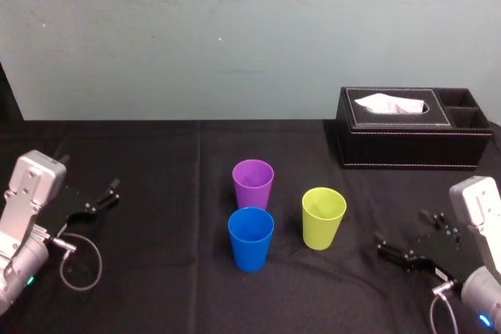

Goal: Stack the three plastic cups sequentially using one hand.

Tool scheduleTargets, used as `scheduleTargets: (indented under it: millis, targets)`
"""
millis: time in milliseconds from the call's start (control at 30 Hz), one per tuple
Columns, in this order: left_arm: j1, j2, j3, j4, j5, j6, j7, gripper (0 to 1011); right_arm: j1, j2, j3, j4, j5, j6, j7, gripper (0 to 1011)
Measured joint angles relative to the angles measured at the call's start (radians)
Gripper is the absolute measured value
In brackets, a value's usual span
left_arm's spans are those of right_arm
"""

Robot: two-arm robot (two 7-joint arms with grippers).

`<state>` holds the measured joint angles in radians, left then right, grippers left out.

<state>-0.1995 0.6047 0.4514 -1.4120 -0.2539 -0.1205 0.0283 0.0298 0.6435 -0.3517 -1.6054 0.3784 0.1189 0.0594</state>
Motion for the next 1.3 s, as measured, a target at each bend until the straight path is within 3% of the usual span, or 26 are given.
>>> scheduleTargets:
  millis: [200, 400, 833, 1300]
  targets:
    - [0.000, 0.000, 0.000, 0.000, 0.000, 0.000, 0.000, 1000, -0.057, 0.001, 0.027, -0.047, 0.090, 0.061, 0.087, 1004]
    - [0.000, 0.000, 0.000, 0.000, 0.000, 0.000, 0.000, 1000, -0.056, -0.017, 0.019, -0.063, 0.108, 0.085, 0.140, 1004]
    - [0.000, 0.000, 0.000, 0.000, 0.000, 0.000, 0.000, 1000, 0.010, -0.079, -0.029, -0.065, 0.026, 0.121, 0.159, 1004]
    - [0.000, 0.000, 0.000, 0.000, 0.000, 0.000, 0.000, 1000, 0.030, -0.156, -0.014, -0.031, -0.015, 0.121, 0.133, 1004]
